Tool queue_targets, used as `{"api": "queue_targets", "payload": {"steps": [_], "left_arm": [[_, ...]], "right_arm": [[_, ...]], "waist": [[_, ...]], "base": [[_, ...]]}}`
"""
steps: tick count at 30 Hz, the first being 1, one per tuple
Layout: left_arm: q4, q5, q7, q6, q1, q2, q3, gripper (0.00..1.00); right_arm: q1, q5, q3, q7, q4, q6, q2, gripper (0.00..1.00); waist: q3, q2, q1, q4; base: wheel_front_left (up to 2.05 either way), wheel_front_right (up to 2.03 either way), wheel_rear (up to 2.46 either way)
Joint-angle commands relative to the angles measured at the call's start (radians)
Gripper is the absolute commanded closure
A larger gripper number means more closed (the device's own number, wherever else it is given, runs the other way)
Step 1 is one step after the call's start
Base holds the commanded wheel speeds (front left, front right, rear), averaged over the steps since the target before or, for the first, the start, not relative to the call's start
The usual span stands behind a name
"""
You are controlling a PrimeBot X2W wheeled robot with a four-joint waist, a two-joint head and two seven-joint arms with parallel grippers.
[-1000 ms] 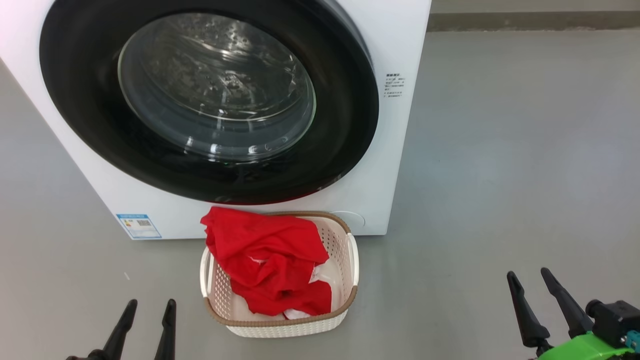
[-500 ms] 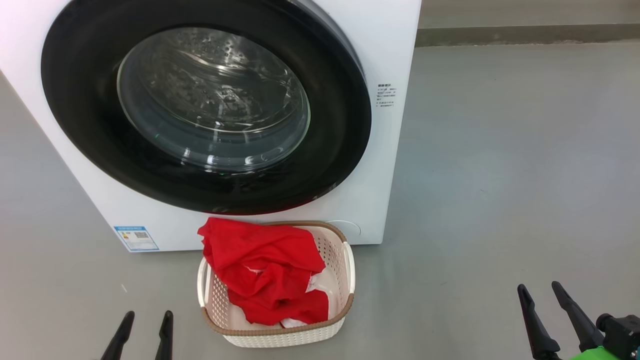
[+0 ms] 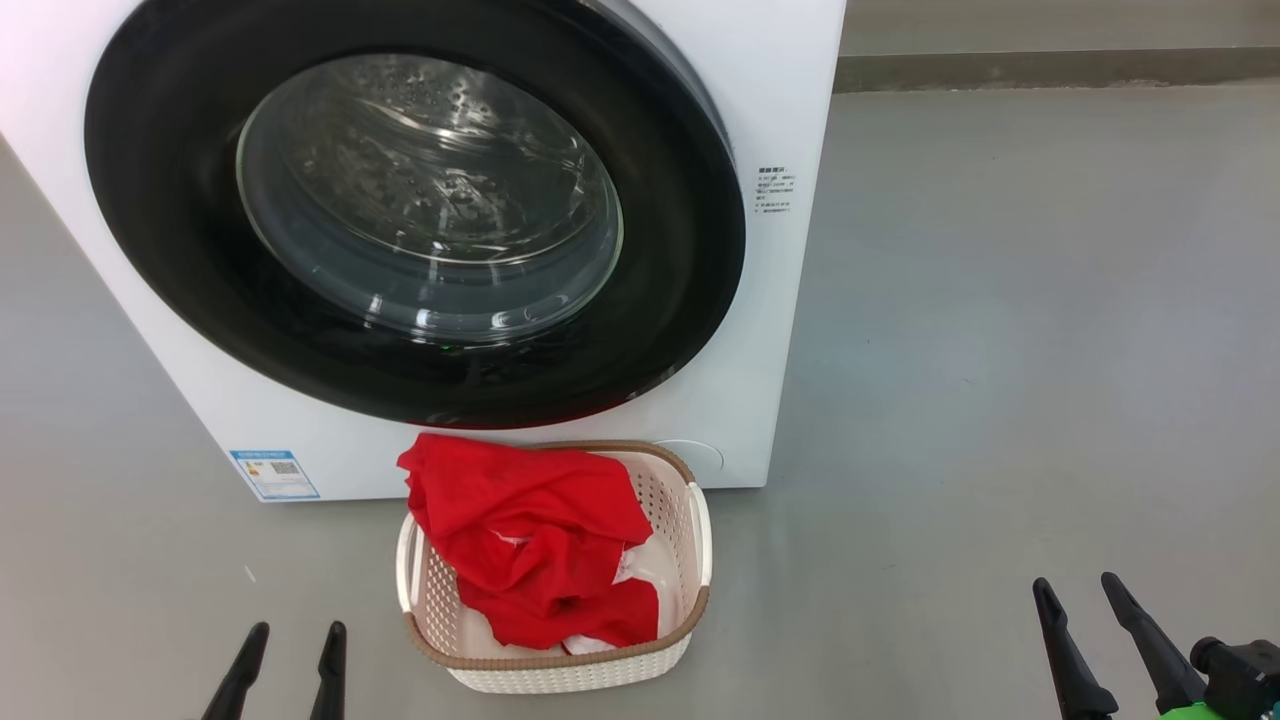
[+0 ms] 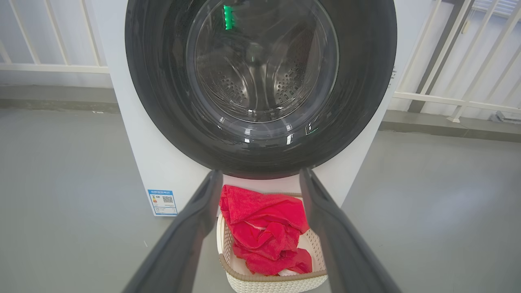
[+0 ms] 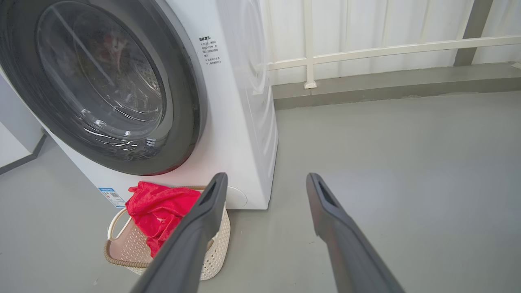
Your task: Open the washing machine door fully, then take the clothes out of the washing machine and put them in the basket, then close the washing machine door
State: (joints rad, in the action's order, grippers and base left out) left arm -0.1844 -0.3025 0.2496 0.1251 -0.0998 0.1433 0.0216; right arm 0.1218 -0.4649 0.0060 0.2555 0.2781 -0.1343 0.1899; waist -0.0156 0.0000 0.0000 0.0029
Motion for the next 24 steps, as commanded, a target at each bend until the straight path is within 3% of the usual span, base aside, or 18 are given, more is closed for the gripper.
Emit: {"api": "queue_targets", "payload": {"steps": [1, 23, 24], "left_arm": [[0.024, -0.003, 0.012, 0.006, 0.026, 0.019, 0.035, 0.00], [0.014, 0.003, 0.012, 0.006, 0.029, 0.008, 0.045, 0.00], [-0.006, -0.005, 0.000, 0.000, 0.000, -0.003, 0.007, 1.00]], "right_arm": [[-0.013, 0.013, 0.010, 0.006, -0.027, 0.004, 0.021, 0.00], [-0.016, 0.012, 0.012, 0.006, -0.030, 0.004, 0.024, 0.00], [0.000, 0.000, 0.000, 0.000, -0.005, 0.000, -0.001, 1.00]], "waist": [[0.000, 0.0000, 0.0000, 0.000], [0.002, 0.0000, 0.0000, 0.005], [0.002, 0.0000, 0.0000, 0.005]], "base": [[0.00, 0.00, 0.00], [0.00, 0.00, 0.00], [0.00, 0.00, 0.00]]}}
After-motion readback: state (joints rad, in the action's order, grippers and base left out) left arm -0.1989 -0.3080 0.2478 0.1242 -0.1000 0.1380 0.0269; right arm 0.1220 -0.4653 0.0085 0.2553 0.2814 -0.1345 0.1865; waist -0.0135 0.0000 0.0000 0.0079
